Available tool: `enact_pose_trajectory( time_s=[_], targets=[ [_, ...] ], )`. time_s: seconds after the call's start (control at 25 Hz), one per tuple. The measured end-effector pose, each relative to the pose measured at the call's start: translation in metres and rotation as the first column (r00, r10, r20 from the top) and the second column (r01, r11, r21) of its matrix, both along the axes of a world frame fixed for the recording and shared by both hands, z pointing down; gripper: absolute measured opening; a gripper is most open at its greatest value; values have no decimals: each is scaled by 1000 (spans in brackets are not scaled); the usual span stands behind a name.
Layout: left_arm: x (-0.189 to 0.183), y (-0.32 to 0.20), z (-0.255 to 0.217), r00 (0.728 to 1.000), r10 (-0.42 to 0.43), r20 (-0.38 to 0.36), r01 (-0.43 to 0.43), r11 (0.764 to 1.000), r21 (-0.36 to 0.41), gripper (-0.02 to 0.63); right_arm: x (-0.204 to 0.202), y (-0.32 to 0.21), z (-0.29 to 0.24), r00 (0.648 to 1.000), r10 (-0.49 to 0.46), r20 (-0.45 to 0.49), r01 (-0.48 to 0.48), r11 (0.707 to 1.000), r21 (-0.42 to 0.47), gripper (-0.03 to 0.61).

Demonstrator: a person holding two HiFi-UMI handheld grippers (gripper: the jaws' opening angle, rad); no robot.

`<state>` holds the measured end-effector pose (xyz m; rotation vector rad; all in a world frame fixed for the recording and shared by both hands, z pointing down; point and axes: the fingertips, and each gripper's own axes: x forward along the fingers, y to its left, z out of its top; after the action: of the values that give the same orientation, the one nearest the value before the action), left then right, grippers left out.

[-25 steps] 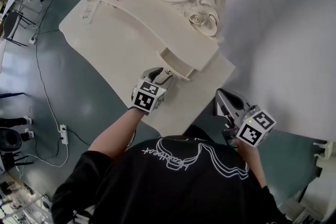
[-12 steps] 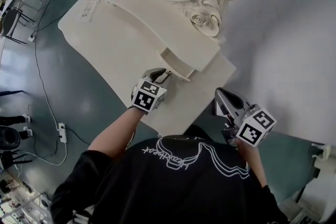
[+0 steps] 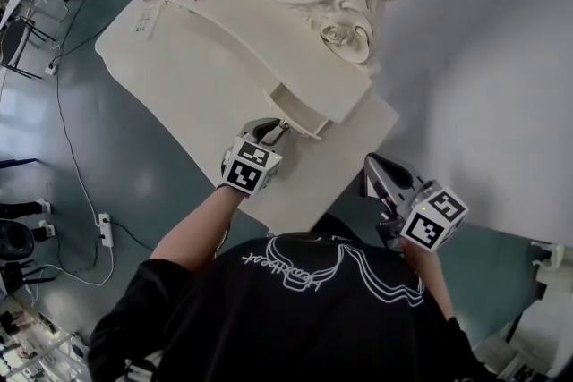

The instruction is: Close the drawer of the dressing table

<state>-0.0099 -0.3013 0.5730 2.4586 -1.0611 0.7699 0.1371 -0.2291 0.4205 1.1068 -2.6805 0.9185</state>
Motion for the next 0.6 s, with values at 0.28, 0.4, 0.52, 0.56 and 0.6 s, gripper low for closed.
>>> enact_pose_trajectory(
  time_s=[0.28,0.4,0.52,0.56,0.6],
  targets=[
    [0,-2,-3,1000,-10,0,10,1000,-4,101,0,2,4,1000,1,12,-1,1000,-14,5],
    [4,-4,-8,1000,-13,-8,13,1000,3,101,0,5,6,1000,2,11,-1,1000,-19,5],
    [8,-7,-9,1000,-14,-5,14,1000,-5,101,2,4,6,1000,4,13,-4,1000,-18,5],
    [9,-9,-9,1000,-14,-3,14,1000,-7,101,3,4,6,1000,5,13,-5,1000,-17,5],
    [11,-11,-9,1000,-14,-2,14,1000,-9,101,4,3,5,1000,7,13,-7,1000,-16,5]
  ],
)
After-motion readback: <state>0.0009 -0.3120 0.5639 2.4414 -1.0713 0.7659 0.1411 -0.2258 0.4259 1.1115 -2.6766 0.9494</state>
